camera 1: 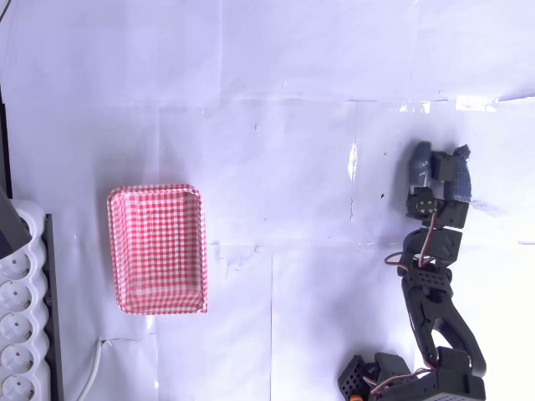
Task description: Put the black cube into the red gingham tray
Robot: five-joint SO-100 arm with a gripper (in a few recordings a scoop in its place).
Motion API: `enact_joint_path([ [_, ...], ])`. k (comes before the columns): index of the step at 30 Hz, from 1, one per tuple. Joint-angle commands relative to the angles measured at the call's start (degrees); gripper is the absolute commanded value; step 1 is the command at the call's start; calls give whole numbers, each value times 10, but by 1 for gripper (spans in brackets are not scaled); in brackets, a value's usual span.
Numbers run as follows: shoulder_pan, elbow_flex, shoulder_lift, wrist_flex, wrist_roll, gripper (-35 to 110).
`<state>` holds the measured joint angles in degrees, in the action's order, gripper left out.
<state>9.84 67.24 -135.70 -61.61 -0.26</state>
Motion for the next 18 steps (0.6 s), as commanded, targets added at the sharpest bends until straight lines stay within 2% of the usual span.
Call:
enact_joint_path([
  [1,10,33,7,10,4,0],
  [4,11,37,22,52,12,0],
  [7,11,34,62,159,33,0],
  [9,14,43,121,311,50,0],
  [13,4,110,252,680,57,0],
  [18,-64,237,374,1056,-27,0],
])
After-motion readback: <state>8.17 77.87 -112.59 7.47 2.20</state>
